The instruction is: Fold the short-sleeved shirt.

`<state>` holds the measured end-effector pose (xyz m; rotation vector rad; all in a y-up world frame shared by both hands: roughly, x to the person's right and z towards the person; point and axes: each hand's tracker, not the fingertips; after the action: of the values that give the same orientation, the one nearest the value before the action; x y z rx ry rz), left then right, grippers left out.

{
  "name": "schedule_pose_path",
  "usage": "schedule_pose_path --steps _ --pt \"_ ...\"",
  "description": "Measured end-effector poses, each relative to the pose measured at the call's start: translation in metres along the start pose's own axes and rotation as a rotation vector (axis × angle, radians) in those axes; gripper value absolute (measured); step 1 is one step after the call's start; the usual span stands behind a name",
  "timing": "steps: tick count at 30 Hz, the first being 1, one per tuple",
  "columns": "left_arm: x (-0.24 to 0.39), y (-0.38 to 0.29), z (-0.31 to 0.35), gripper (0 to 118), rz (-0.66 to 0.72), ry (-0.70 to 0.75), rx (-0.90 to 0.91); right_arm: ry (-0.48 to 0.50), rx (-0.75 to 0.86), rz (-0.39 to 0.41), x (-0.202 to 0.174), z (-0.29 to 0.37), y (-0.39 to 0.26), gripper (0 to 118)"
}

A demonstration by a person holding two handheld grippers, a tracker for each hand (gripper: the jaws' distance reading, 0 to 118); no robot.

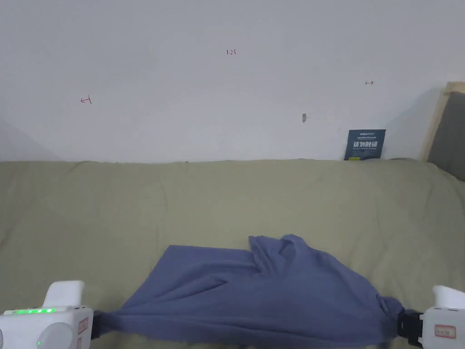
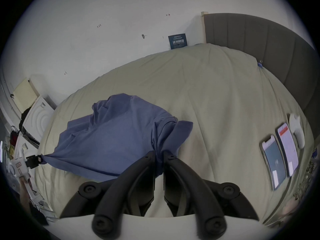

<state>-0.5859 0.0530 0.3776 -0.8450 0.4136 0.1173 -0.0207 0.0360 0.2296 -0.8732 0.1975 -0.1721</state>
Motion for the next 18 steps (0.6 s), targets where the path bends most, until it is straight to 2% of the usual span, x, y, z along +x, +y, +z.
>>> schedule_pose_path --steps 1,4,6,9,15,16,17,18 --pt "-0.002 -0.010 0.008 5 0.002 -0.003 -0.004 -0.022 0.000 -0.006 0.005 0.008 -0.011 3" --pt "-0.005 -0.035 0.021 5 0.008 -0.021 -0.014 -0.011 -0.031 -0.083 0.025 0.014 -0.028 0" --pt "-0.002 -0.044 0.020 5 -0.016 -0.022 -0.038 0.010 -0.036 -0.097 0.030 0.018 -0.039 0" --pt "0.000 -0.053 0.020 5 0.002 -0.028 -0.035 -0.027 -0.058 -0.041 0.029 0.017 -0.050 0" --pt "-0.014 -0.054 -0.001 6 0.042 -0.041 -0.018 -0.006 -0.042 -0.066 0.032 0.018 -0.063 4" --pt "-0.016 -0.054 -0.004 8 0.051 -0.047 -0.019 -0.028 -0.027 -0.063 0.029 0.020 -0.065 10" --pt "-0.019 -0.054 -0.006 39 0.060 -0.047 -0.025 -0.034 -0.009 -0.045 0.025 0.023 -0.068 56" --pt "-0.022 -0.056 -0.010 87 0.079 -0.055 -0.039 -0.030 -0.010 -0.028 0.023 0.024 -0.070 101"
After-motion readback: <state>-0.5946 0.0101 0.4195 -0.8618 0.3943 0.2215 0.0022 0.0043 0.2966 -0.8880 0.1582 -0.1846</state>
